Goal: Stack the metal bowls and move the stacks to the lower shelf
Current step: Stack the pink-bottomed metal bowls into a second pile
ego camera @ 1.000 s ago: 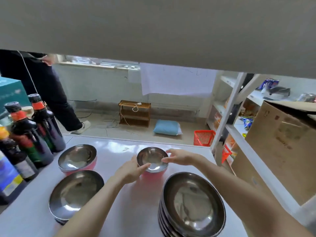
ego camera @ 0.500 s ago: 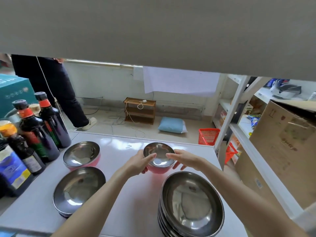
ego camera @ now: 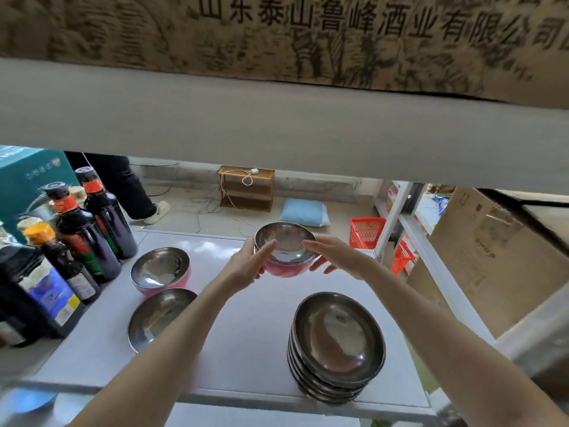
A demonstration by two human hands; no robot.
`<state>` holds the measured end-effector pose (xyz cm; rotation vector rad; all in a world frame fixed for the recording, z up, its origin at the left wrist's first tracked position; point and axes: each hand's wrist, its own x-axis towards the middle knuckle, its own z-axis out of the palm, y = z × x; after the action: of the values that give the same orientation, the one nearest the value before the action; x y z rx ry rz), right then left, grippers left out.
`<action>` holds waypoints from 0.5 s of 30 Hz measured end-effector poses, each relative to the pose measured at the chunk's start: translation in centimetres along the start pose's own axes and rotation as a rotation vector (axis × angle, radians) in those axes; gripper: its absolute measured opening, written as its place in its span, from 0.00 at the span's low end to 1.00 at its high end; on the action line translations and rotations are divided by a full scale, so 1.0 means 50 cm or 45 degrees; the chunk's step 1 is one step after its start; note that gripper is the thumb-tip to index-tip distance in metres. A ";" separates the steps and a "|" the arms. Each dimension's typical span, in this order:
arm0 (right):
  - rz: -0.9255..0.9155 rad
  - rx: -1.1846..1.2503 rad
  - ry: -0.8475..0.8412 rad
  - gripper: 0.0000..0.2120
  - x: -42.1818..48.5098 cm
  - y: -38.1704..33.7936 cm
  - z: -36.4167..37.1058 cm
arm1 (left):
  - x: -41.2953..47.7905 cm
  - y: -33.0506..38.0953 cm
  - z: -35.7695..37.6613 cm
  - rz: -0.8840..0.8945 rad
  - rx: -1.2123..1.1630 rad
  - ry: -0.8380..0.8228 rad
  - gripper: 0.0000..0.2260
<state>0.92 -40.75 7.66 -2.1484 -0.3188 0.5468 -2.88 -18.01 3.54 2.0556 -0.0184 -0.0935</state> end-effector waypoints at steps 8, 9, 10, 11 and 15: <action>-0.056 -0.006 0.095 0.17 -0.047 -0.093 0.065 | -0.046 0.011 -0.097 0.075 0.040 -0.036 0.29; -0.057 0.002 0.121 0.16 -0.052 -0.104 0.076 | -0.052 0.011 -0.111 0.098 0.059 -0.057 0.29; -0.057 0.012 0.150 0.15 -0.058 -0.114 0.088 | -0.058 0.011 -0.125 0.117 0.075 -0.075 0.28; -0.057 0.018 0.179 0.15 -0.063 -0.124 0.102 | -0.064 0.011 -0.140 0.131 0.085 -0.093 0.28; -0.057 0.048 0.289 0.17 -0.083 -0.153 0.169 | -0.090 0.001 -0.196 0.149 0.133 -0.187 0.26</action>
<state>-7.09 -32.09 10.55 -2.1367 -0.2280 0.2776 -6.63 -9.15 8.40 2.1430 -0.2388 -0.1737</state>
